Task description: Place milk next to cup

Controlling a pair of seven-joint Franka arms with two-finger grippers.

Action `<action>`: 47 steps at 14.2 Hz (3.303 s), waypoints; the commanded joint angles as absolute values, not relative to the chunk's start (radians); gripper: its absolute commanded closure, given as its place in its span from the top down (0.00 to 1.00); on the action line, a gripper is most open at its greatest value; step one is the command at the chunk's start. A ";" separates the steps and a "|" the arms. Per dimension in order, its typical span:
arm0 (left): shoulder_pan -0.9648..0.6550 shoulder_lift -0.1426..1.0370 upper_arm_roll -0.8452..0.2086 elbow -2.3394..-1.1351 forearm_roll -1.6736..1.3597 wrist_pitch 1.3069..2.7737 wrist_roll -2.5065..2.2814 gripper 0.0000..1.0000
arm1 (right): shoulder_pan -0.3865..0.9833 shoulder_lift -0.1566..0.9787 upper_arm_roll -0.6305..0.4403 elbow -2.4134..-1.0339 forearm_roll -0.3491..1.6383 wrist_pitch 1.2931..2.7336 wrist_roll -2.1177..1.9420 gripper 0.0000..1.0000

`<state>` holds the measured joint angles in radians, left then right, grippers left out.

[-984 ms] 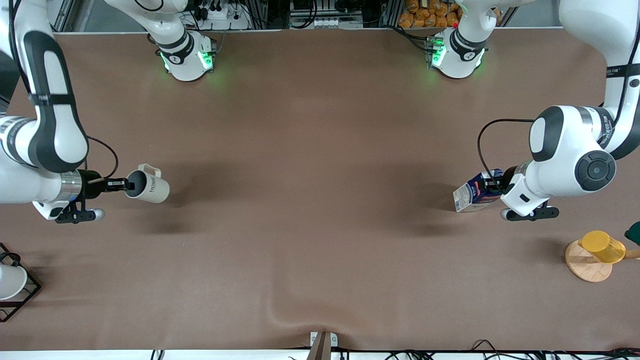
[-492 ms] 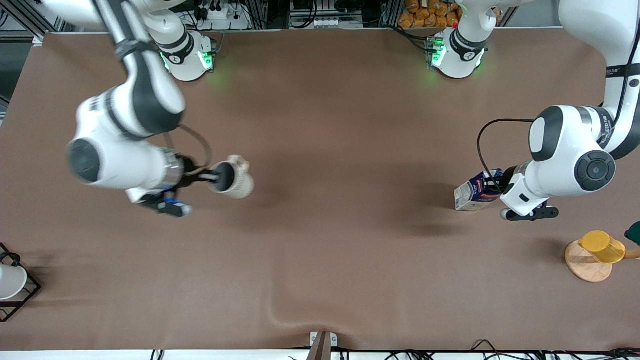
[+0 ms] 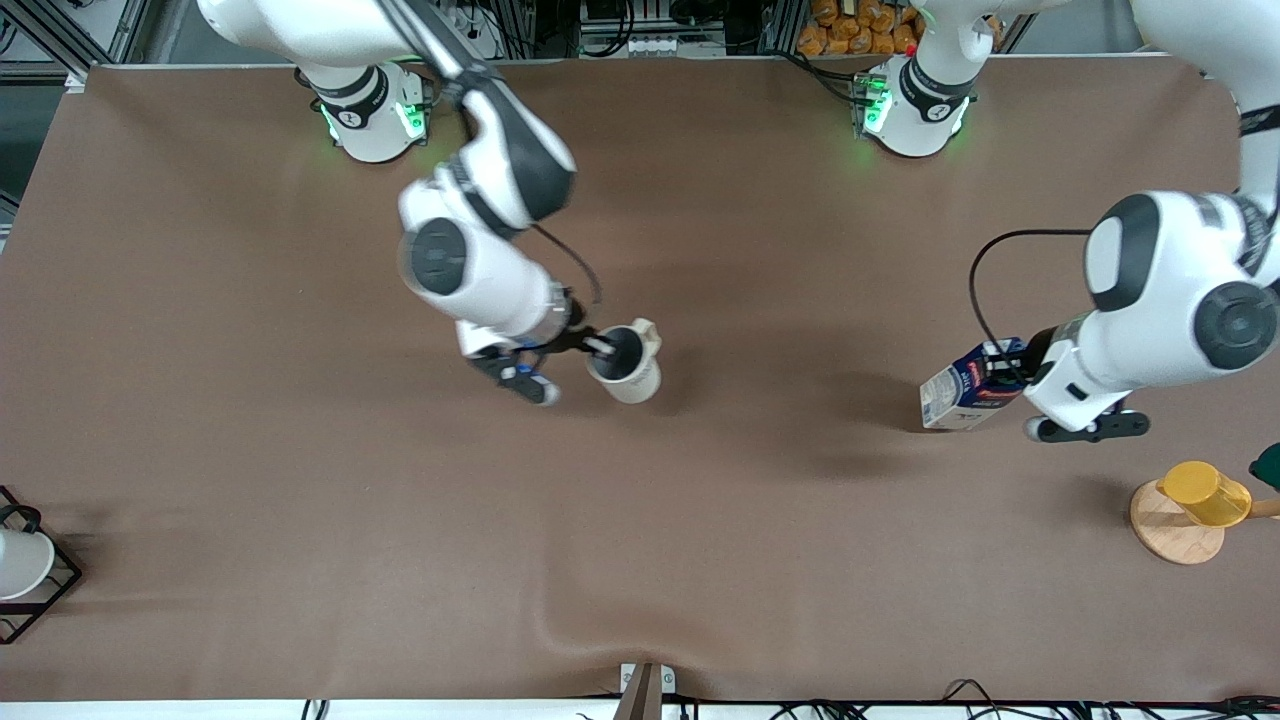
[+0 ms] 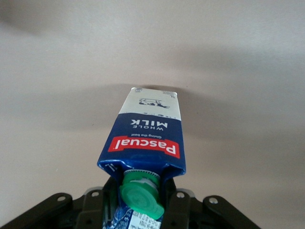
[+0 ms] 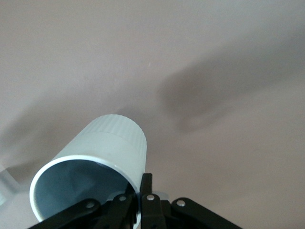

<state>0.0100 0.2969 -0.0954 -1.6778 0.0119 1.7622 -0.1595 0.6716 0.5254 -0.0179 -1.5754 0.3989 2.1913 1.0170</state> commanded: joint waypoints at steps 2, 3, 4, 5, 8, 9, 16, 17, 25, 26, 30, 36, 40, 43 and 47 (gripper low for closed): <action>0.006 0.264 -0.116 -1.594 -0.001 1.634 -0.155 0.35 | 0.758 0.675 -0.040 -1.462 0.231 2.214 1.227 0.00; 0.006 0.259 -0.129 -1.592 -0.002 1.634 -0.150 0.36 | 0.771 0.698 -0.038 -1.462 0.191 2.221 1.247 0.00; 0.006 0.255 -0.144 -1.592 -0.005 1.631 -0.149 0.36 | 0.778 0.713 -0.038 -1.462 0.183 2.244 1.262 0.00; 0.006 0.253 -0.165 -1.594 -0.006 1.612 -0.152 0.36 | 0.779 0.722 -0.038 -1.462 0.183 2.259 1.281 0.00; 0.005 0.248 -0.215 -1.594 -0.006 1.572 -0.172 0.36 | 0.778 0.741 -0.038 -1.448 0.183 2.261 1.304 0.00; 0.006 0.247 -0.224 -1.594 -0.006 1.569 -0.172 0.36 | 0.778 0.747 -0.038 -1.447 0.183 2.263 1.304 0.00; 0.005 0.239 -0.322 -1.603 -0.008 1.543 -0.261 0.36 | 0.738 0.732 -0.037 -1.342 0.190 2.081 1.273 1.00; 0.005 0.239 -0.340 -1.612 -0.008 1.540 -0.274 0.36 | 0.727 0.709 -0.037 -1.319 0.193 2.013 1.261 1.00; -0.119 0.317 -0.476 -1.621 -0.015 1.610 -0.587 0.36 | 0.491 0.419 -0.041 -1.324 0.232 1.533 0.869 1.00; -0.155 0.333 -0.476 -1.618 -0.032 1.633 -0.656 0.36 | 0.445 0.398 -0.043 -1.345 0.212 1.517 0.818 1.00; -0.286 0.411 -0.471 -1.565 -0.025 1.680 -0.751 0.36 | 0.228 0.359 -0.043 -1.449 0.141 1.563 0.394 1.00; -0.409 0.557 -0.463 -1.436 -0.008 1.729 -0.914 0.36 | 0.042 0.350 -0.043 -1.473 0.135 1.568 0.026 1.00; -0.419 0.586 -0.460 -1.424 0.012 1.770 -0.910 0.36 | 0.002 0.162 -0.040 -1.723 0.120 1.823 -0.011 1.00; -0.442 0.621 -0.440 -1.384 0.046 1.778 -0.907 0.36 | -0.038 0.107 -0.038 -1.801 0.101 1.894 -0.096 1.00; -0.451 0.627 -0.436 -1.376 0.072 1.779 -0.907 0.36 | -0.084 0.051 -0.038 -1.871 0.101 1.963 -0.225 1.00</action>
<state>-0.4311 0.6110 -0.4494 -1.4134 0.0510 1.7815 -0.8960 -0.0455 0.1046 -0.0626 -1.8000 0.1167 1.9267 -0.1720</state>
